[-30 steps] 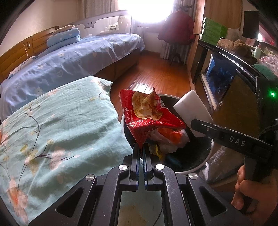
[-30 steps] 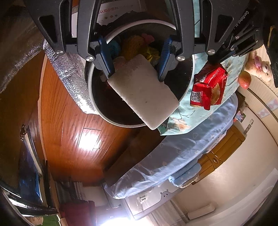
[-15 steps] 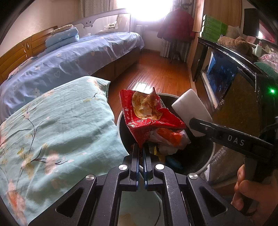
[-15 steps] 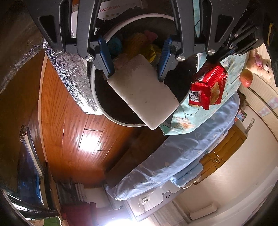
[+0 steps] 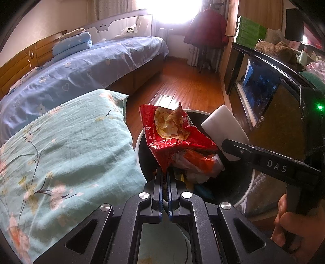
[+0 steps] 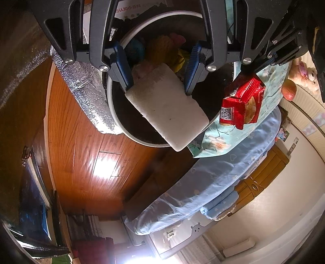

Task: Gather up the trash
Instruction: 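Carry the red chip bag and white sponge over the trash bin, then open both tools to drop the chip bag and sponge into the bin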

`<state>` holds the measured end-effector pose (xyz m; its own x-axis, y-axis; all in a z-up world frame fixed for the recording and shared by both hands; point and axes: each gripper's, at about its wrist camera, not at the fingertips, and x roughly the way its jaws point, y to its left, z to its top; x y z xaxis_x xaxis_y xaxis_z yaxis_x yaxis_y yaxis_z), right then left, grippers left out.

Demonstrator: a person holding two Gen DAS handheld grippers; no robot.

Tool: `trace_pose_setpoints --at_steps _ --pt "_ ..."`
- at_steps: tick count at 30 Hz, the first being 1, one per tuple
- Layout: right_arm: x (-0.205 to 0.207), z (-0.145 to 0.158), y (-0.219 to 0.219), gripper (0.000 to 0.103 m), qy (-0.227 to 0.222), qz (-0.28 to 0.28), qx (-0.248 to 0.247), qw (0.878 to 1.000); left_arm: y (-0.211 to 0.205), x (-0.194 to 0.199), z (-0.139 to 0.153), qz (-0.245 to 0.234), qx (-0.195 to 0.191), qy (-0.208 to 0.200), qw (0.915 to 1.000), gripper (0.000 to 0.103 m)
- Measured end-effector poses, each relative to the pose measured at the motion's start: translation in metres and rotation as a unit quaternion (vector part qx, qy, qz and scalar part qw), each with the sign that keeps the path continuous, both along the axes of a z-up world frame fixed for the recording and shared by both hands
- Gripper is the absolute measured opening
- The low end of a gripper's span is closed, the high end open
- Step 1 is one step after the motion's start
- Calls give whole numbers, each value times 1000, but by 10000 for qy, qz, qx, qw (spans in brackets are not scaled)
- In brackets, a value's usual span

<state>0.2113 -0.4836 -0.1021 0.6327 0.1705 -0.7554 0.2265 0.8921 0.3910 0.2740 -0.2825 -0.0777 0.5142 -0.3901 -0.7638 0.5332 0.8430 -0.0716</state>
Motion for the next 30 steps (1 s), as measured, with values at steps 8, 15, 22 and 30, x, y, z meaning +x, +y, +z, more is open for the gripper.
trace_pose_setpoints --at_steps 8,15,22,30 --pt "1 -2 -1 54 26 -8 8 10000 -2 4 -3 2 -38 83 10000 2" --pt "3 -3 -1 55 26 25 -6 10000 -2 6 -3 -59 -79 127 9999 2" --pt "3 1 0 69 5 -14 54 10000 14 -1 6 70 -135 50 9999 43" --pt "-22 26 22 85 -293 -5 75 9995 76 -37 26 607 -449 -106 9971 63"
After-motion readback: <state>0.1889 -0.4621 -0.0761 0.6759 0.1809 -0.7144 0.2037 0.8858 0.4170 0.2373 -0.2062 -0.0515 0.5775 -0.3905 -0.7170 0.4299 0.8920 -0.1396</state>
